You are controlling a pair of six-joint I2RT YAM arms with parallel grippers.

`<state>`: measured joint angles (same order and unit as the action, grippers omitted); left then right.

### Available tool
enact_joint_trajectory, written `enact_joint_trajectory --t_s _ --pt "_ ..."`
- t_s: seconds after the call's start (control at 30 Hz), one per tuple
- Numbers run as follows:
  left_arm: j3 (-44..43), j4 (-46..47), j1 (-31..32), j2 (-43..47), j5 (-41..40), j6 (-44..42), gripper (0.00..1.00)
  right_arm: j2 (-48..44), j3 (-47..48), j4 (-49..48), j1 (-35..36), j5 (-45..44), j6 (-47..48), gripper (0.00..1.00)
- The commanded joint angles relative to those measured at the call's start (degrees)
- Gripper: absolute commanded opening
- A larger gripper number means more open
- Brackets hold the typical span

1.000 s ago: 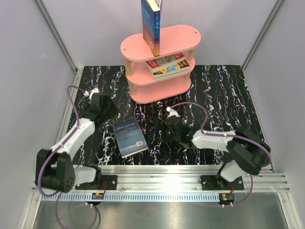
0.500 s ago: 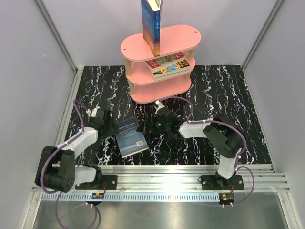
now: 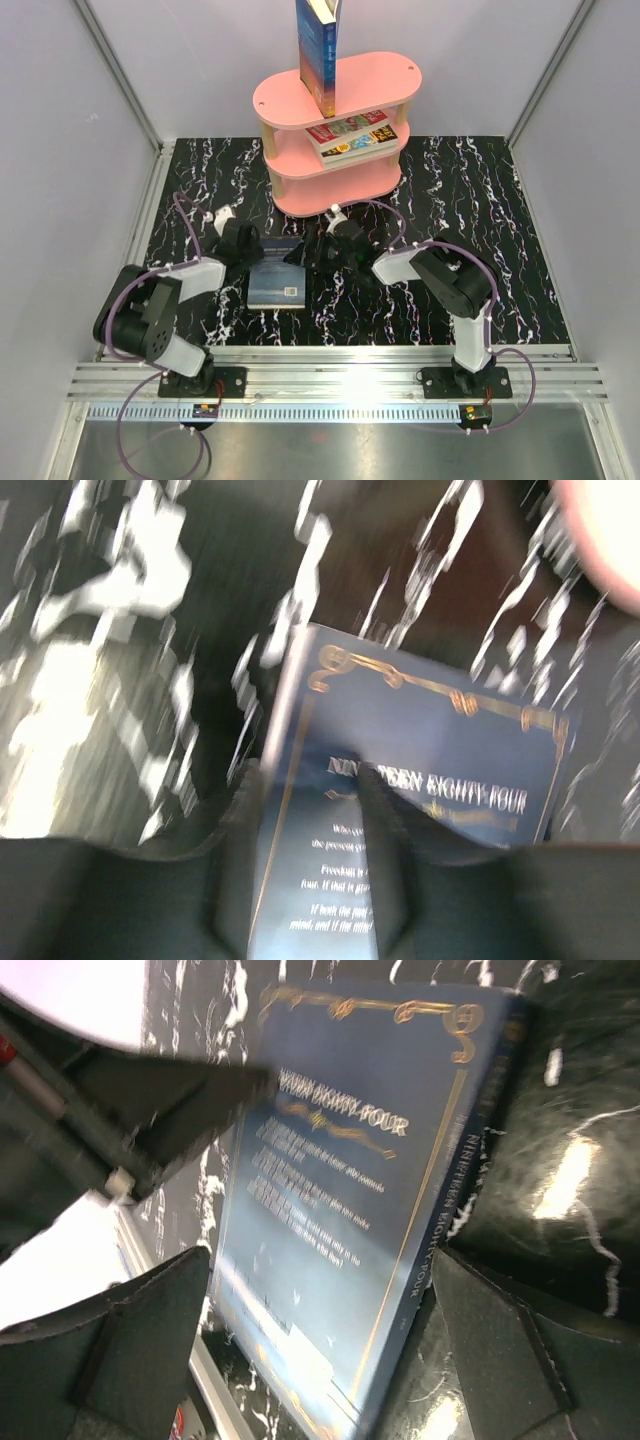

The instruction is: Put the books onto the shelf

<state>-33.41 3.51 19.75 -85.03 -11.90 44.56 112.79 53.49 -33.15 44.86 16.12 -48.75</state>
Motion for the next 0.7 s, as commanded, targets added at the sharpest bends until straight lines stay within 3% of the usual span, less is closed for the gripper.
enact_joint_trajectory --t_s 0.0,0.07,0.23,0.27,0.33,0.43,0.57,0.67 --pt "3.53 4.56 3.45 -12.24 16.64 5.19 0.26 3.92 -3.73 -9.55 1.98 7.77 -6.08 1.00" --pt "4.14 10.18 4.07 -16.29 18.84 6.15 0.14 4.54 -6.11 -17.63 1.98 9.01 -10.03 1.00" --pt "7.91 26.75 5.30 -20.34 27.51 10.19 0.14 6.47 -11.39 -32.39 1.98 11.21 -16.98 1.00" --pt "8.70 29.34 5.30 -20.17 28.94 11.33 0.16 7.17 -11.57 -33.20 1.98 11.30 -17.34 1.00" --pt "10.98 35.74 5.30 -19.65 33.93 11.78 0.33 7.62 -11.75 -33.82 1.98 11.13 -17.78 0.99" --pt "13.62 39.81 5.30 -16.75 38.51 12.22 0.48 7.44 -12.10 -32.95 1.90 10.43 -16.99 1.00" --pt "15.56 35.09 5.30 -11.04 40.73 8.63 0.52 5.25 -13.50 -29.97 1.02 9.37 -14.80 1.00" --pt "15.65 24.30 5.30 -5.25 38.36 5.03 0.52 3.32 -15.17 -29.35 -1.09 9.02 -13.57 1.00"
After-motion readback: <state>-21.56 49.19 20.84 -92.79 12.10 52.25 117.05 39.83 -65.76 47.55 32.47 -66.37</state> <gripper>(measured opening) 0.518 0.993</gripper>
